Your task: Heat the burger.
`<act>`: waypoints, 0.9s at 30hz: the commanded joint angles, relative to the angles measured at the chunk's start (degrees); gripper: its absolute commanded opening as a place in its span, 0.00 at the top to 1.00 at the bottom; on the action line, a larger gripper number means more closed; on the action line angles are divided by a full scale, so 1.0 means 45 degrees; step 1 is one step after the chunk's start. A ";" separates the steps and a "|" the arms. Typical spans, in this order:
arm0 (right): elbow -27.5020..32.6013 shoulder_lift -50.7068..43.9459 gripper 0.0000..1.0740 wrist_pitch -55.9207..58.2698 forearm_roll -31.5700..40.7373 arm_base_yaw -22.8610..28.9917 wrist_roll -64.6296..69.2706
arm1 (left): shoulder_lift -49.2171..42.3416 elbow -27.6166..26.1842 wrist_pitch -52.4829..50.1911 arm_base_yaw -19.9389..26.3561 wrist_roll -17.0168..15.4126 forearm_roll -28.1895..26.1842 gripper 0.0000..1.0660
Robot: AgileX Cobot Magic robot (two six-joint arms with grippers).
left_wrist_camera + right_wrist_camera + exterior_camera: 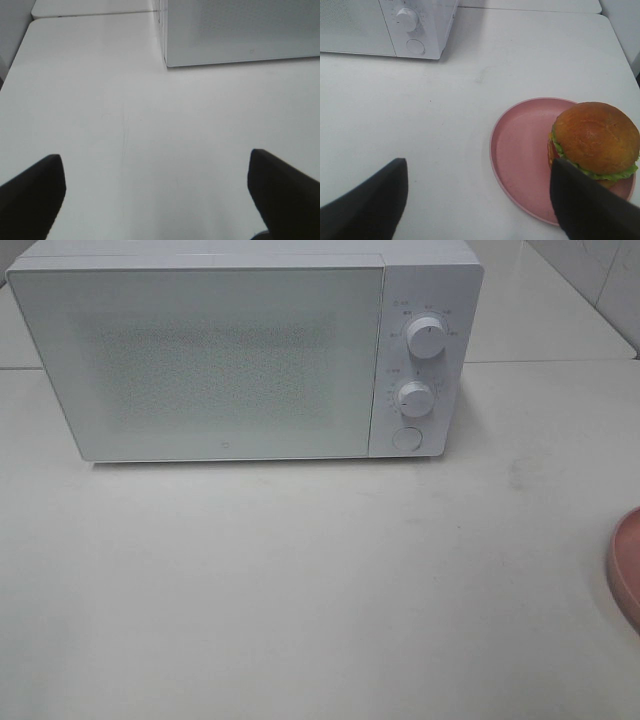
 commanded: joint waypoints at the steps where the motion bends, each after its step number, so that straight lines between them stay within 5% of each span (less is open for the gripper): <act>1: 0.0025 -0.0331 0.30 -0.0051 0.0013 -0.0102 -0.0076 | -0.0637 0.0013 0.0013 0.0025 -0.0013 -0.0102 0.15; 9: 0.0025 -0.0331 0.30 -0.0051 0.0013 -0.0102 -0.0076 | -0.0611 0.0013 0.0013 0.1108 -0.0013 -0.0013 0.15; 27: 0.0025 -0.0331 0.30 -0.0051 0.0013 -0.0102 -0.0076 | -0.0598 0.0013 0.0013 0.1146 -0.0013 -0.0013 0.15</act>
